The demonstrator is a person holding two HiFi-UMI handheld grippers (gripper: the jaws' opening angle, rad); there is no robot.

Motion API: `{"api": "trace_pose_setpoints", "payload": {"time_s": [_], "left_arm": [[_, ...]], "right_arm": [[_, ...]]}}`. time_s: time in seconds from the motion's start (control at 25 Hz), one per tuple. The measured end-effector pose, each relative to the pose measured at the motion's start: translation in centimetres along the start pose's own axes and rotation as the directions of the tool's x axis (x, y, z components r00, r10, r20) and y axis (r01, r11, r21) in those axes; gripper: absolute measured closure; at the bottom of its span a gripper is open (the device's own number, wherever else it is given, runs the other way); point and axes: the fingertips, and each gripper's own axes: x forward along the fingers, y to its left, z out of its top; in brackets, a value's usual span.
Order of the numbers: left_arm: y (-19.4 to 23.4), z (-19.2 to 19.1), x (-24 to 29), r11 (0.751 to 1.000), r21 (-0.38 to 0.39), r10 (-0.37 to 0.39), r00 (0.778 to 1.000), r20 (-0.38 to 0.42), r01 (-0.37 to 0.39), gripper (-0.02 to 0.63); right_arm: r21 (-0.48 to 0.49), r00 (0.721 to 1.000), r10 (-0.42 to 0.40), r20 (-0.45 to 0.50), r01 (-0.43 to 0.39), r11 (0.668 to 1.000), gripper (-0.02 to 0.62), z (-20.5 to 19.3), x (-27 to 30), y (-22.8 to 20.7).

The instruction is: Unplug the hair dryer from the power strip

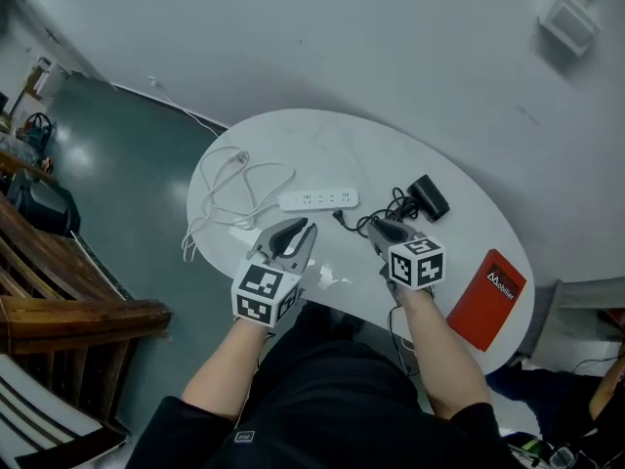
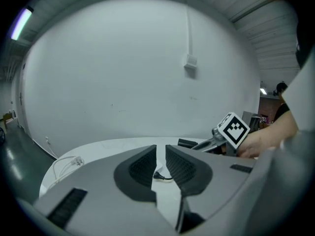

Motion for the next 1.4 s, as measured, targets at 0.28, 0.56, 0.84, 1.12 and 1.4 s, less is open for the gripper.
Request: {"api": "trace_pose_setpoints", "payload": {"time_s": [0.28, 0.56, 0.84, 1.12, 1.4], "left_arm": [[-3.0, 2.6, -1.2, 1.0, 0.02, -0.001, 0.999, 0.044, 0.0, 0.549], [-3.4, 6.3, -1.1, 0.996, 0.084, -0.038, 0.996, 0.078, 0.032, 0.552], [-1.0, 11.3, -1.0, 0.988, 0.142, -0.086, 0.989, 0.124, 0.068, 0.558], [2.3, 14.5, -1.6, 0.987, 0.155, -0.076, 0.983, 0.165, 0.051, 0.569], [3.8, 16.6, -3.2, 0.99, 0.127, -0.087, 0.965, 0.248, 0.056, 0.574]], "right_arm": [[0.064, 0.982, -0.008, 0.19, -0.004, 0.998, 0.535, 2.7, -8.0, -1.1], [0.046, 0.948, -0.032, 0.316, 0.018, 0.999, 0.535, 6.4, -12.6, -1.4], [-0.02, 0.921, -0.052, 0.386, 0.065, 0.998, 0.535, 11.3, -14.5, 0.5], [-0.117, 0.881, -0.033, 0.472, 0.1, 0.988, 0.549, 16.2, -14.6, 4.8], [-0.16, 0.829, -0.02, 0.558, 0.131, 0.978, 0.555, 19.1, -15.8, 8.3]]}}
